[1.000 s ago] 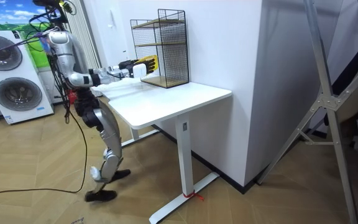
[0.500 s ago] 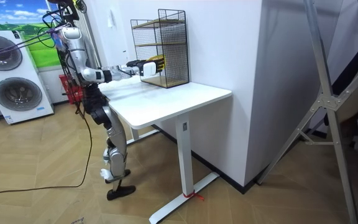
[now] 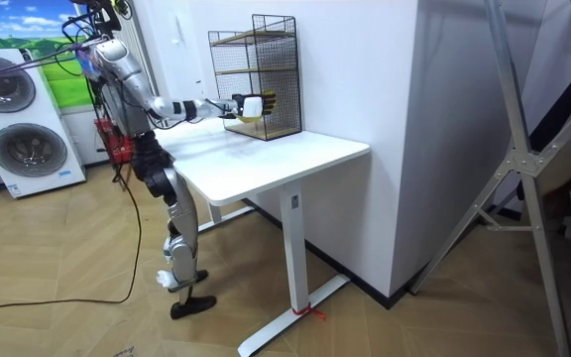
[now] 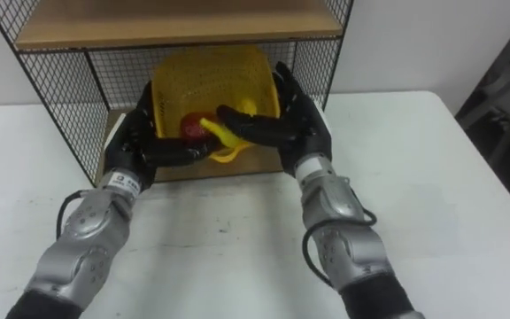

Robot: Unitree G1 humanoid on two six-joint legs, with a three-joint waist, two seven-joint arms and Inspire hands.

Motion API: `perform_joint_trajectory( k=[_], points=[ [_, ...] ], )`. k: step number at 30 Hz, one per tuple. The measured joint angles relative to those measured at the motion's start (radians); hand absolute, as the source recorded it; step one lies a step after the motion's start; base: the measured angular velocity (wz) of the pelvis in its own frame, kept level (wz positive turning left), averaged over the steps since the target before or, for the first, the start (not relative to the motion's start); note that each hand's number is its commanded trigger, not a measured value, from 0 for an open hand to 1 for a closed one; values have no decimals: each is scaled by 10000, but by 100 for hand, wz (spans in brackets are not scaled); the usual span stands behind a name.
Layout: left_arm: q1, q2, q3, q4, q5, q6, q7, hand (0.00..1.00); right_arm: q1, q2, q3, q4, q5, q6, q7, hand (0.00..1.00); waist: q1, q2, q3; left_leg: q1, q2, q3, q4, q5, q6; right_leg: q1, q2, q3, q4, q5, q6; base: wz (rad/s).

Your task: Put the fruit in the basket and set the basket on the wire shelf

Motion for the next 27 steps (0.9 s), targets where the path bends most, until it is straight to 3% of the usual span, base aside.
perform_joint_trajectory(
  k=[7,10,15,27],
  points=[
    [-760,-151,302,682,-9,867,520,0,-743,22,-165,718,479,541,-121,0,7,61,-18,49,11,-52,-85,78,-27,94,5,-104,-141,63,-35,2],
    [-1211,-110,689,734,-524,1210,644,0,-1156,13,-257,1066,648,773,-163,0,-4,174,-29,83,7,-55,-139,78,-26,124,8,-102,-174,77,-31,0],
    [-2200,-87,1213,1786,-813,1340,634,0,-2018,6,-566,2137,1024,1058,-197,0,28,305,-24,119,0,-79,-138,95,-32,158,4,-111,-173,78,-31,0],
    [-2225,-45,1444,2226,-1004,1484,633,0,-2206,10,-565,2649,1223,1088,-188,0,44,325,-36,104,-5,-97,-148,96,-33,155,-3,-140,-170,78,-31,0]
  ],
)
